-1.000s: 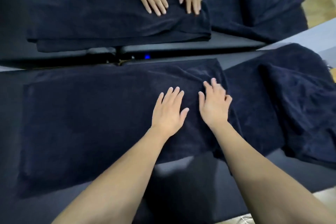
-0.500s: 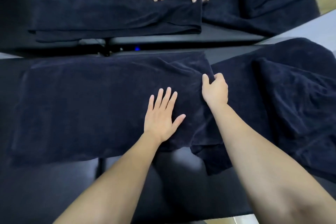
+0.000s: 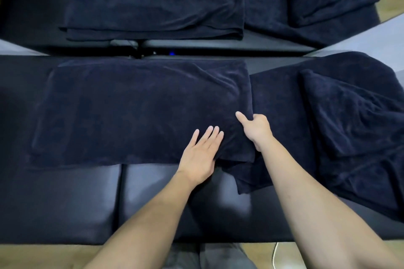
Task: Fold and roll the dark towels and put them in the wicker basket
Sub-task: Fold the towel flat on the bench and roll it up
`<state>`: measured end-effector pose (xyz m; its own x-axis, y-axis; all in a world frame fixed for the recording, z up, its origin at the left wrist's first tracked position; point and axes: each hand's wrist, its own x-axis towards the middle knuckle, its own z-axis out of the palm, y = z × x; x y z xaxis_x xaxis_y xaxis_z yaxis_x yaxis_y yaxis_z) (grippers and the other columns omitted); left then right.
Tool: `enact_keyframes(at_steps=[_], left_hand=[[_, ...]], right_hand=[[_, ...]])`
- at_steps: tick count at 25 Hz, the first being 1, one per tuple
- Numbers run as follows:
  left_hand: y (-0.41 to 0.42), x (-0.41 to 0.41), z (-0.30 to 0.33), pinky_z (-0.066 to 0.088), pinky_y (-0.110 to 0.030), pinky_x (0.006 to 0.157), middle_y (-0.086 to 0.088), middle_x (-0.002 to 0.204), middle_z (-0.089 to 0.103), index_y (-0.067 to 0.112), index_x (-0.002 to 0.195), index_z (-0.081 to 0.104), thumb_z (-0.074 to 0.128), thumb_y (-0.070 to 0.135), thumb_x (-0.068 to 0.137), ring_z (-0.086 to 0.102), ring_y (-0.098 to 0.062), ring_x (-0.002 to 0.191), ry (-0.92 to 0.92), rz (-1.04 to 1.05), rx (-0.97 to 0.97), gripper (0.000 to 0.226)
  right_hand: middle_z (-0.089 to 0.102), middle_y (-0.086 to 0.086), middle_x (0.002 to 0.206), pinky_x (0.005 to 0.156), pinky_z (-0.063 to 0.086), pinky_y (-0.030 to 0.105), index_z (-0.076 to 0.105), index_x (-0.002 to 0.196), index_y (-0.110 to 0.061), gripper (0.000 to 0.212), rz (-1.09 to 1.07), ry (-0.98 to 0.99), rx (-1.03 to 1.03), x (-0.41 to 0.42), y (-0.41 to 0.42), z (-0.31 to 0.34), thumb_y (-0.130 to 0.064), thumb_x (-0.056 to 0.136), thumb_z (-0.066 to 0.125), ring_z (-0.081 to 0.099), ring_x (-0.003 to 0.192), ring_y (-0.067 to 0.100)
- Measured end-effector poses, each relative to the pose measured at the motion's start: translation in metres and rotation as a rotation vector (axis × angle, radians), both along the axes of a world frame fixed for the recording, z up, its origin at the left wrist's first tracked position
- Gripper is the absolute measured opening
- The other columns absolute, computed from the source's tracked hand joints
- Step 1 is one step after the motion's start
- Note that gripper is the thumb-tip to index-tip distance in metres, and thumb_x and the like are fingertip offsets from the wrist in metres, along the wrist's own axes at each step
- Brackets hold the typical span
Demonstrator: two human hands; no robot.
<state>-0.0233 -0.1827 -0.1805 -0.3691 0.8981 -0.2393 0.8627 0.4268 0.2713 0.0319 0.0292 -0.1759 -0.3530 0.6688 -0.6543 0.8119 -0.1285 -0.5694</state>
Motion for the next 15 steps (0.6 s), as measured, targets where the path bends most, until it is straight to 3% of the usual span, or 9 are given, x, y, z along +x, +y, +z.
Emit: enact_keyframes(at_steps=[4,8,11,13,15], left_hand=[[-0.036,0.009,0.008,0.002,-0.041,0.127,0.001,0.168,0.019,0.015,0.16,0.022,0.054,0.013,0.096,0.008,-0.016,0.156,-0.094,-0.027,0.069,0.072],[-0.062,0.032,0.014,-0.002,-0.041,0.127,0.005,0.169,0.014,0.02,0.161,0.019,0.05,0.021,0.098,0.001,-0.015,0.157,-0.105,-0.018,0.012,0.071],[-0.059,0.06,0.019,-0.001,-0.046,0.127,0.003,0.168,0.016,0.022,0.161,0.019,0.042,0.055,0.098,0.004,-0.017,0.157,-0.097,0.017,0.014,0.075],[-0.047,0.084,0.024,0.01,-0.05,0.125,0.004,0.164,0.03,0.022,0.159,0.028,0.038,0.079,0.087,0.021,-0.021,0.153,-0.071,0.101,0.012,0.092],[-0.019,0.101,0.03,0.028,-0.049,0.116,0.003,0.149,0.046,0.022,0.153,0.038,0.038,0.088,0.078,0.044,-0.024,0.134,-0.025,0.249,0.047,0.1]], right_hand=[[0.059,0.003,0.142,0.099,0.055,0.047,0.051,0.144,-0.011,0.096,-0.035,0.045,-0.089,0.02,-0.026,0.01,-0.075,0.073,0.065,0.063,0.12,0.028],[0.077,0.011,0.098,0.062,0.058,0.036,0.069,0.104,-0.008,0.047,-0.068,0.067,-0.164,0.049,-0.043,0.014,-0.051,0.086,0.073,0.073,0.079,0.026],[0.078,0.01,0.093,0.059,0.061,0.037,0.071,0.099,-0.006,0.041,-0.036,0.108,-0.227,0.057,-0.042,0.029,-0.045,0.091,0.07,0.075,0.078,0.026],[0.077,0.012,0.086,0.053,0.058,0.033,0.072,0.097,-0.001,0.044,0.051,0.154,-0.23,0.052,-0.036,0.04,-0.043,0.099,0.059,0.072,0.072,0.027],[0.072,0.015,0.08,0.052,0.054,0.034,0.072,0.097,0.0,0.038,0.114,0.215,-0.205,0.048,-0.024,0.045,-0.03,0.098,0.048,0.065,0.07,0.031]])
